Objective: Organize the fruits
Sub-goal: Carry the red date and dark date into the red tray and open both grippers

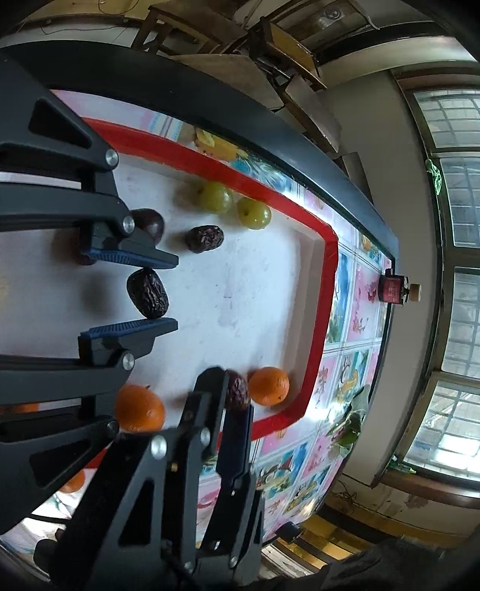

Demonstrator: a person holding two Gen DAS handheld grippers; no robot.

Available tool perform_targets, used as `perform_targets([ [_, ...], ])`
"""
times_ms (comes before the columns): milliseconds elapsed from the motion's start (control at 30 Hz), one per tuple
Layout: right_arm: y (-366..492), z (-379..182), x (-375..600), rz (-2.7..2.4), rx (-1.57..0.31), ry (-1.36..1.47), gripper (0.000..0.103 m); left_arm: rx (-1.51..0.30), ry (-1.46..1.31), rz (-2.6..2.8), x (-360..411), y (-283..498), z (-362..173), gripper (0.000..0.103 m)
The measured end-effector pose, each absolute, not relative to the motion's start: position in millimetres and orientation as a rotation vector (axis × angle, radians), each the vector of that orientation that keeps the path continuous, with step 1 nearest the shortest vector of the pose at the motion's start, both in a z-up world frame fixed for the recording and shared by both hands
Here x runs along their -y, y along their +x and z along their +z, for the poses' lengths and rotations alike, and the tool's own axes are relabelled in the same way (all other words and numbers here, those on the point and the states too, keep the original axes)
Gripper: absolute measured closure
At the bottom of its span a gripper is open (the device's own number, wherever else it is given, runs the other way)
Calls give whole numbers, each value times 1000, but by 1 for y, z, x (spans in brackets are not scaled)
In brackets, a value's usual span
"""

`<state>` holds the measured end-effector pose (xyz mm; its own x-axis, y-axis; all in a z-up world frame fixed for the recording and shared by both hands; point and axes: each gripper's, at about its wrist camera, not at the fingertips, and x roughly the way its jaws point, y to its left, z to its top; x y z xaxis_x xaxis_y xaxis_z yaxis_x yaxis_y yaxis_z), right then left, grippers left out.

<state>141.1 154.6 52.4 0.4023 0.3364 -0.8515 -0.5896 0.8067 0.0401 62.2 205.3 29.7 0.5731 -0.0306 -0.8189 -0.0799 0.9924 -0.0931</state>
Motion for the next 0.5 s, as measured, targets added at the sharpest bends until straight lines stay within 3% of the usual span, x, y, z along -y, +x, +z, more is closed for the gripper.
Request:
perform_targets([
  [500,158,31,-157,595,-1053,-307,71,-979,-75,27,-193,74,19,77],
])
